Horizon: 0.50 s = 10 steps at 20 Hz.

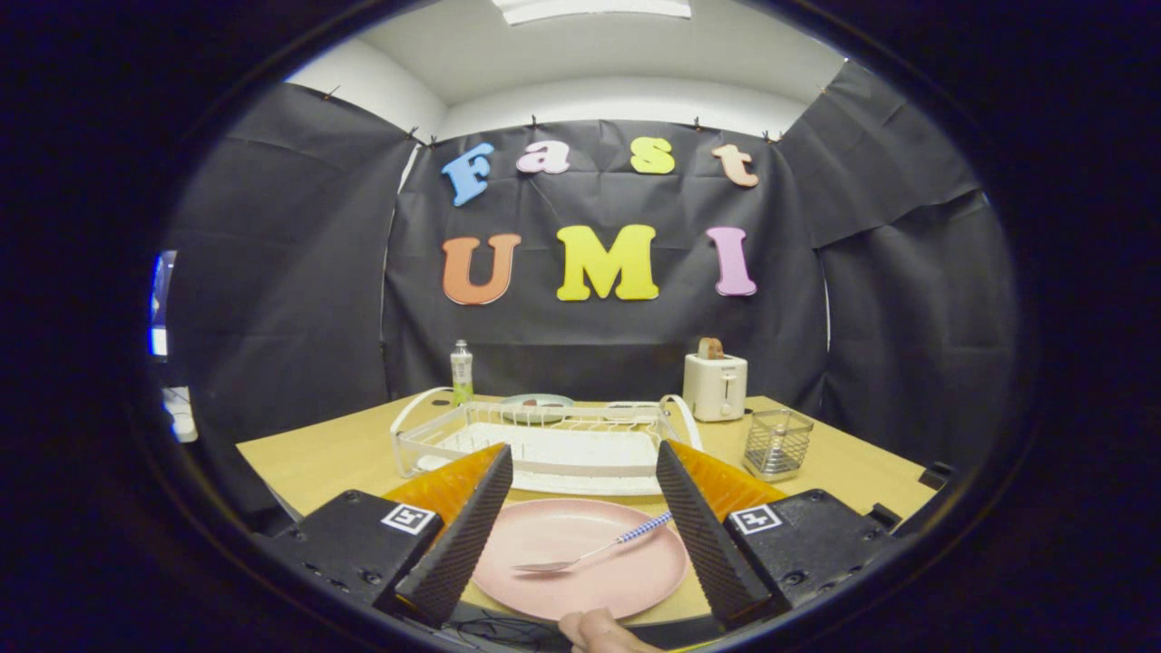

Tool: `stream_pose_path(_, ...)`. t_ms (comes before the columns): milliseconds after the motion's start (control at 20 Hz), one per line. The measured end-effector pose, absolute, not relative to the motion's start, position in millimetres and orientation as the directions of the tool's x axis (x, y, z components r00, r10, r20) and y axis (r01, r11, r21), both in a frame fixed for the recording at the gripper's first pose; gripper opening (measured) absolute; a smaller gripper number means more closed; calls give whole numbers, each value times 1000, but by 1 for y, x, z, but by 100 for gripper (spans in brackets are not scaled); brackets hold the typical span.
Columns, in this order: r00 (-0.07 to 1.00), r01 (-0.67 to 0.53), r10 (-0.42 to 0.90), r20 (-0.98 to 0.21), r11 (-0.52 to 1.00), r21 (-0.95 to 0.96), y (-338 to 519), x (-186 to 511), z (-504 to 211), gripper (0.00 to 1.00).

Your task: Take the plate from the dish rack, then take the spoon from the basket and place it into the plate.

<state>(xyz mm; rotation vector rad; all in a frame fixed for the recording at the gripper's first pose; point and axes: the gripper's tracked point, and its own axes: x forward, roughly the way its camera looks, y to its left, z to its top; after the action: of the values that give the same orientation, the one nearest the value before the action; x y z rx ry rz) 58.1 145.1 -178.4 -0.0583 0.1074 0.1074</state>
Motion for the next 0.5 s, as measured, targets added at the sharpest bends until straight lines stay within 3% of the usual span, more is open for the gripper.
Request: stream_pose_path(500,995,27,-31,-95,999,-47,74,31,-91,100)
